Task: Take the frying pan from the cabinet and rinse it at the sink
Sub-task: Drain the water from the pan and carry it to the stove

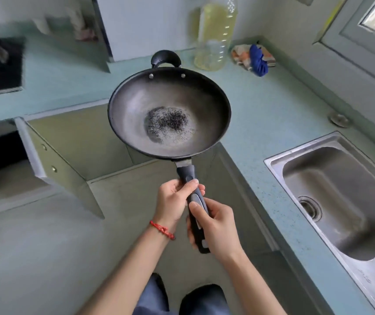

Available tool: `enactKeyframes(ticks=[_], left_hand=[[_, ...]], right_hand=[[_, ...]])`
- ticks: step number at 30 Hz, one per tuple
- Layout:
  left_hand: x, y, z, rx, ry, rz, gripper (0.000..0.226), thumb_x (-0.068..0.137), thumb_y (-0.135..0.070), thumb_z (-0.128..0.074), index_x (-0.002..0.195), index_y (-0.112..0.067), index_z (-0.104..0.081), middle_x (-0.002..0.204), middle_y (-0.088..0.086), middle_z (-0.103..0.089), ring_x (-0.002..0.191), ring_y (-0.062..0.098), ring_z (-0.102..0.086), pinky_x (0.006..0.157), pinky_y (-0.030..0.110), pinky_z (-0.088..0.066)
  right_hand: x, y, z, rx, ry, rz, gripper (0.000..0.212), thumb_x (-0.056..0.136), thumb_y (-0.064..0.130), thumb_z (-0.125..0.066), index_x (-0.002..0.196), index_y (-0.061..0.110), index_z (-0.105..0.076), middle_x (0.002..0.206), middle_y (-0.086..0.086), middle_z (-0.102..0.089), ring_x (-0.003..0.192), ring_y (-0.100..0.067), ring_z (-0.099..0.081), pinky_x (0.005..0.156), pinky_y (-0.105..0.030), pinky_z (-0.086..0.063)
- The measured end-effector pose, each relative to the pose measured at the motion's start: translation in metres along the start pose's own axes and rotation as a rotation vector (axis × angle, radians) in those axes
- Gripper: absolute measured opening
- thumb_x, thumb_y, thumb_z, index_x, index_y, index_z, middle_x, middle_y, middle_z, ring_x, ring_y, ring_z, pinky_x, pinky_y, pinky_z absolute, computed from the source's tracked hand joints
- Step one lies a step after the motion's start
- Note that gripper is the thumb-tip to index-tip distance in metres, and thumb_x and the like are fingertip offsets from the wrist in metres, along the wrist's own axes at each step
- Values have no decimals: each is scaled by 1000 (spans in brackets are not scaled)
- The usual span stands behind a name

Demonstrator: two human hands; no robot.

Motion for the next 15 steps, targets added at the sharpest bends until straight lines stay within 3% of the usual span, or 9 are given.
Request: enactKeyframes(ticks=[5,9,15], left_hand=[[16,-30,85,2,-81,-31,20,82,-6,-57,64,-2,-65,51,0,-67,53,12,-63,62,28,-49],[31,-53,140,-34,-150,-54,24,81,-6,-59,58,-7,-67,51,1,-67,53,12,-63,68,34,-46],[65,-84,192,-71,-250,-98,30,82,-4,-57,54,-9,-67,52,0,-67,55,12,-63,65,29,-49]], right_hand=[[23,12,-84,-45,93,0,35,82,18,-49,65,-10,-38,54,-20,-48,40,-24,-42,42,-32,-33],[43,25,-140,-44,168,5,29,89,6,-47,60,1,-43,52,-20,-48,32,-23,-41,36,-25,-30],[86,44,-194,-71,290,17,28,89,4,-44,62,3,-45,52,-19,-50,30,-22,-41,36,-25,-31]])
Point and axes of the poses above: each hand's wrist, its own x-axis towards the middle knuckle, its own z-axis out of the back of the hand, y = z × x, the point moved 2 cm from there along x, towards the middle knuckle
